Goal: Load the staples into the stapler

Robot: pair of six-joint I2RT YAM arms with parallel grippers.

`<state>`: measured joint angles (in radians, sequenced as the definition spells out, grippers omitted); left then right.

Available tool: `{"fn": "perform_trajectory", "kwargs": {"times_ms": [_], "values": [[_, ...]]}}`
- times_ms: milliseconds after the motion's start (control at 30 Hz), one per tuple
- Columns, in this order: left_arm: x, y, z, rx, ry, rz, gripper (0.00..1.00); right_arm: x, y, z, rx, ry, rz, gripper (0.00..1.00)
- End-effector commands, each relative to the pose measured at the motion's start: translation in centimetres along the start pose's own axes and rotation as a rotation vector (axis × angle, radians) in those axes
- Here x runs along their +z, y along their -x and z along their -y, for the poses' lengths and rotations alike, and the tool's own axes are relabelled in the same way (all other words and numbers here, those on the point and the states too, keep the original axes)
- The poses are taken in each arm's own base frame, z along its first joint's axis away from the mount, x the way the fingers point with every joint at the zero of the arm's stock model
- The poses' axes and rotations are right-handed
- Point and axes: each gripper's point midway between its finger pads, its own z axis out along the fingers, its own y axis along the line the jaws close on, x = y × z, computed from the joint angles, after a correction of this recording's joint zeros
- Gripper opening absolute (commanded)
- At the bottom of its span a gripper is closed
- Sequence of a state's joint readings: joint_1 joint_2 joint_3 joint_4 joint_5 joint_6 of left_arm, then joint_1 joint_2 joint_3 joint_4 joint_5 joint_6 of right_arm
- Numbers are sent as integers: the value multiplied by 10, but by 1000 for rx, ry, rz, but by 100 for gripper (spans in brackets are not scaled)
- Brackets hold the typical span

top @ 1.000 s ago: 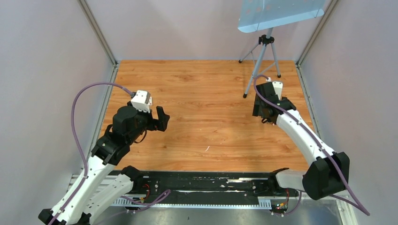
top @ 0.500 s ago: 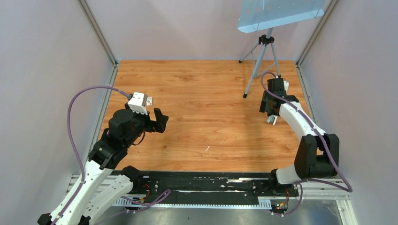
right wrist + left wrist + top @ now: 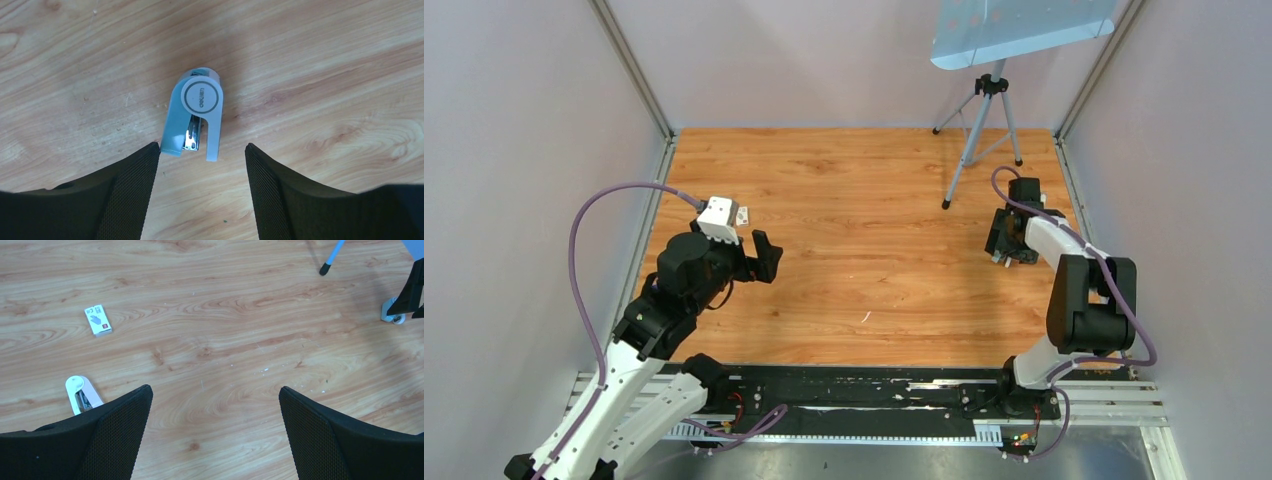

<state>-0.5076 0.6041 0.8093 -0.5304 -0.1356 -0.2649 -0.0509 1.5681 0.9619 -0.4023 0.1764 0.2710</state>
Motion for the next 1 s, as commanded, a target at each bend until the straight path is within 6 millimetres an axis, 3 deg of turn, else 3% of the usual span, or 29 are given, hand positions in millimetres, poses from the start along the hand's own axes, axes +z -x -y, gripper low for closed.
{"fn": "perform_trajectory", "kwargs": {"times_ms": [0, 267, 500, 833, 967], "values": [[2, -6, -2, 14, 11, -18, 100, 13, -9, 0, 13, 35, -36, 67], [3, -7, -3, 14, 15, -21, 100, 27, -15, -5, 14, 56, -73, 62], [3, -7, -4, 16, 22, -24, 100, 24, -13, -6, 1, 67, -70, 50], [5, -8, -5, -29, 40, -35, 98, -24, -5, -38, -54, 191, 16, 43], [7, -9, 0, -66, 32, -56, 96, -58, -13, -84, -137, 331, 46, 43]]}}
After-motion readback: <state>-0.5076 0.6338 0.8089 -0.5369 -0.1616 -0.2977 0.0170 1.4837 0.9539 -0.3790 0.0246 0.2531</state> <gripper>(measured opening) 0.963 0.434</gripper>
